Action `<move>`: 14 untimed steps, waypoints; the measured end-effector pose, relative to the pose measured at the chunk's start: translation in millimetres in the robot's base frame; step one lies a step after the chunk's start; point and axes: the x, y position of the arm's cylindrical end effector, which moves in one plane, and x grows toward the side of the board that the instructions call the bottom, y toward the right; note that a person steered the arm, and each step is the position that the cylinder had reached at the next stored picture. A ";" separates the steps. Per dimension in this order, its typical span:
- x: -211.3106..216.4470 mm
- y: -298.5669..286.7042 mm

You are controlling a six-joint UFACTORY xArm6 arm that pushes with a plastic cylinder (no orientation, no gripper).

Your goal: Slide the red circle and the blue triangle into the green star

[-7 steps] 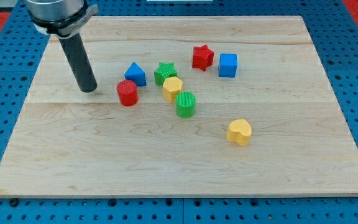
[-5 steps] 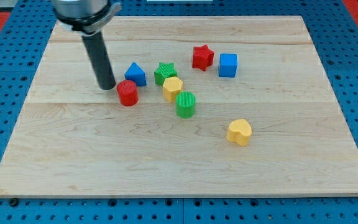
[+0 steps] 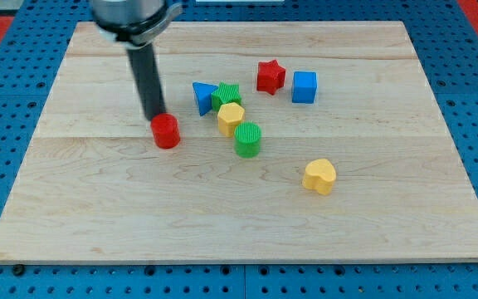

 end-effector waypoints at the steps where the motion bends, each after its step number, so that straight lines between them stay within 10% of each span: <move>1: 40.6 -15.1; 14: -2.7 49.9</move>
